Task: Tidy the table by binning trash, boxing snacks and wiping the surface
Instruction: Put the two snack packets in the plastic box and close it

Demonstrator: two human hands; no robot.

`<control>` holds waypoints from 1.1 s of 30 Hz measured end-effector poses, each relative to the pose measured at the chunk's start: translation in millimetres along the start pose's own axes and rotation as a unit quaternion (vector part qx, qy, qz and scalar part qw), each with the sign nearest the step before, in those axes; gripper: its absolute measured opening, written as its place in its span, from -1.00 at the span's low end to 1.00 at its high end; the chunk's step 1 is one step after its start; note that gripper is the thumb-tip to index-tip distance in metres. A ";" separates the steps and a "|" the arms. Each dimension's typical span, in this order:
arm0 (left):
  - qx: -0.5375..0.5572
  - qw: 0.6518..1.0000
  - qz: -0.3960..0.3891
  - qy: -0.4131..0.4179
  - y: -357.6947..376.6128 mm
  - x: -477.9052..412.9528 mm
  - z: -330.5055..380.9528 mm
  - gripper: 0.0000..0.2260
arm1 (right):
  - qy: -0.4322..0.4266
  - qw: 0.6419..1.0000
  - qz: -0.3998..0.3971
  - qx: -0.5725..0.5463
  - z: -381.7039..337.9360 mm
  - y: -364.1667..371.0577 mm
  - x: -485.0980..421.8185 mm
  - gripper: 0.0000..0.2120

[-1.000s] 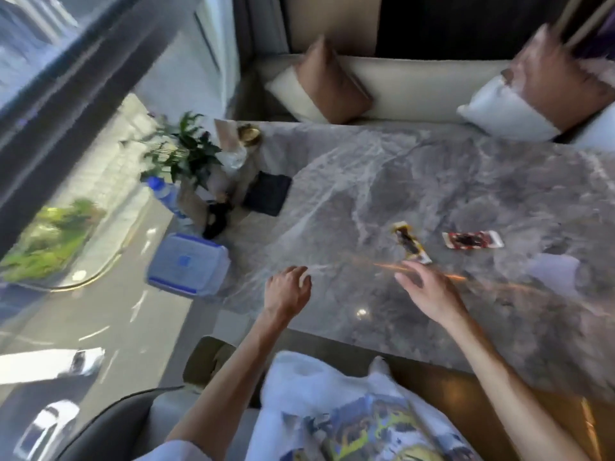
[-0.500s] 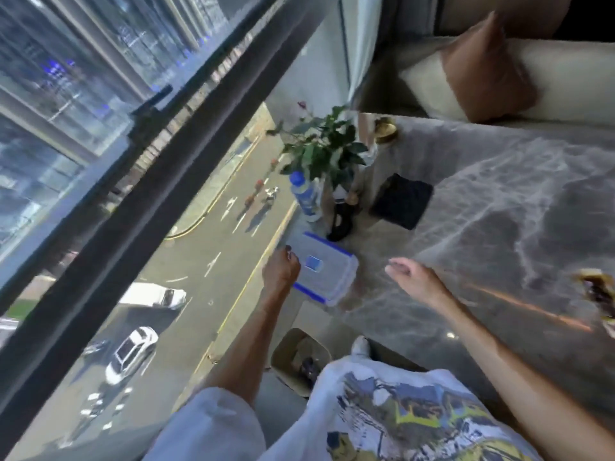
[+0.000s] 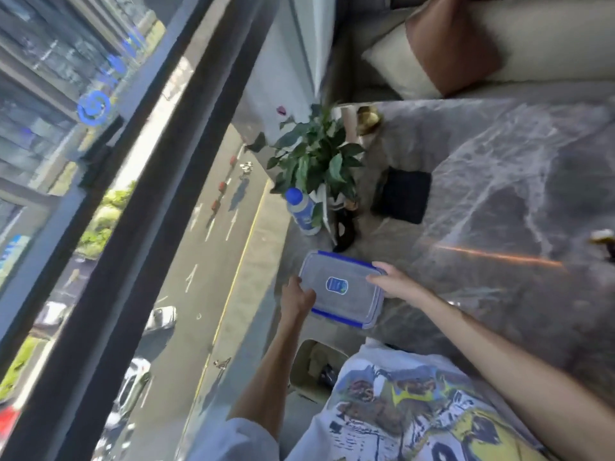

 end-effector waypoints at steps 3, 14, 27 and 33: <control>-0.032 0.999 -0.034 0.029 42.9 11.3 20.2 -0.56 | -0.008 0.999 0.045 0.024 25.7 -44.1 7.5 -0.38; -0.103 0.917 -0.244 0.299 298.9 129.3 210.1 -0.52 | 0.130 0.953 0.256 -0.097 282.1 -224.7 152.7 -0.69; 0.155 0.967 -0.153 0.133 397.4 176.3 212.7 -0.53 | 0.109 0.921 0.293 -0.233 398.0 -293.7 202.7 -0.68; 0.264 0.939 -0.219 0.017 425.0 198.5 152.2 -0.81 | 0.069 0.933 0.238 -0.262 371.1 -289.7 177.8 -0.67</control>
Point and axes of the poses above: each hand's wrist, its own x-axis away from the middle knuckle, its own y-axis out of the palm, z = x × y, the point moved 10 cm from there along -x, towards the middle knuckle, and after that the axes turned 3 degrees about x, right-handed, at the moved point
